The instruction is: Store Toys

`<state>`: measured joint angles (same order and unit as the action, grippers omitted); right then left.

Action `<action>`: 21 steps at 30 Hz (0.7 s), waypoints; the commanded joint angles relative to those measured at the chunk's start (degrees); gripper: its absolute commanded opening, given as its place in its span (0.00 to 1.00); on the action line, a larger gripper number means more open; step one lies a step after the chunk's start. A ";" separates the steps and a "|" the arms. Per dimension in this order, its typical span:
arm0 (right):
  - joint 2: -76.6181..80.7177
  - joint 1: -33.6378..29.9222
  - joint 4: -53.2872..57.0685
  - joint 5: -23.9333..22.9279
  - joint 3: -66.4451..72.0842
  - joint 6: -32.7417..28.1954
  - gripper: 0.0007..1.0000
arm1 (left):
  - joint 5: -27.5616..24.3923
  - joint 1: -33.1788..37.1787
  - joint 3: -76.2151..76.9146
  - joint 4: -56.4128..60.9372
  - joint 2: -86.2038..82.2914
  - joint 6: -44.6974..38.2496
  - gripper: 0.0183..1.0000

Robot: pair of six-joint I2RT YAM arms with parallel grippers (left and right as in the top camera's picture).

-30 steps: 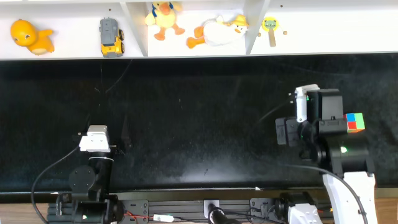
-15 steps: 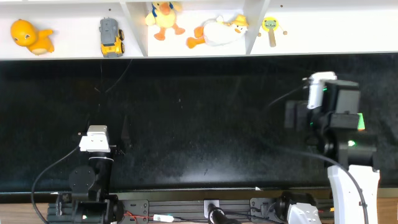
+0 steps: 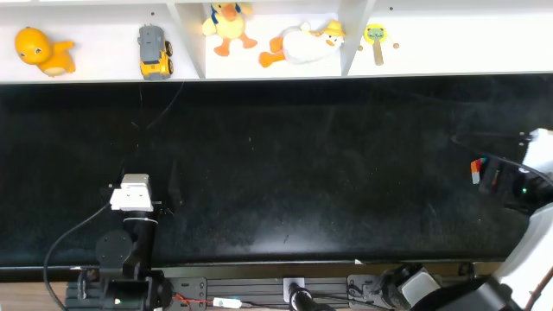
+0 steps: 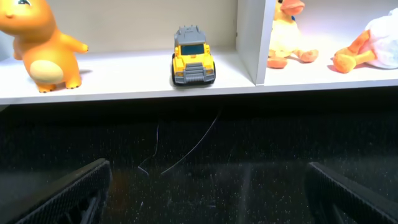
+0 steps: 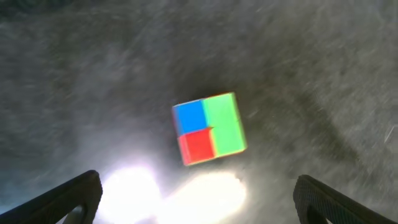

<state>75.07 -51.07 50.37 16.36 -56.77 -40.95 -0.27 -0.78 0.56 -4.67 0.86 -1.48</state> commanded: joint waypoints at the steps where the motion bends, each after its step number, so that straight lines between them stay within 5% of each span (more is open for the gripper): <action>1: 2.60 -0.66 -3.63 2.58 3.41 -9.75 1.00 | -0.26 -0.42 -0.11 -0.15 -0.72 0.20 1.00; 21: 13.18 -0.74 -19.23 -2.45 9.68 -9.33 0.98 | -0.26 -0.42 -0.11 -0.17 -0.72 0.20 1.00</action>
<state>87.44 -51.72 32.42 14.04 -47.44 -51.00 -0.27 -0.78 0.56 -4.69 0.84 -1.48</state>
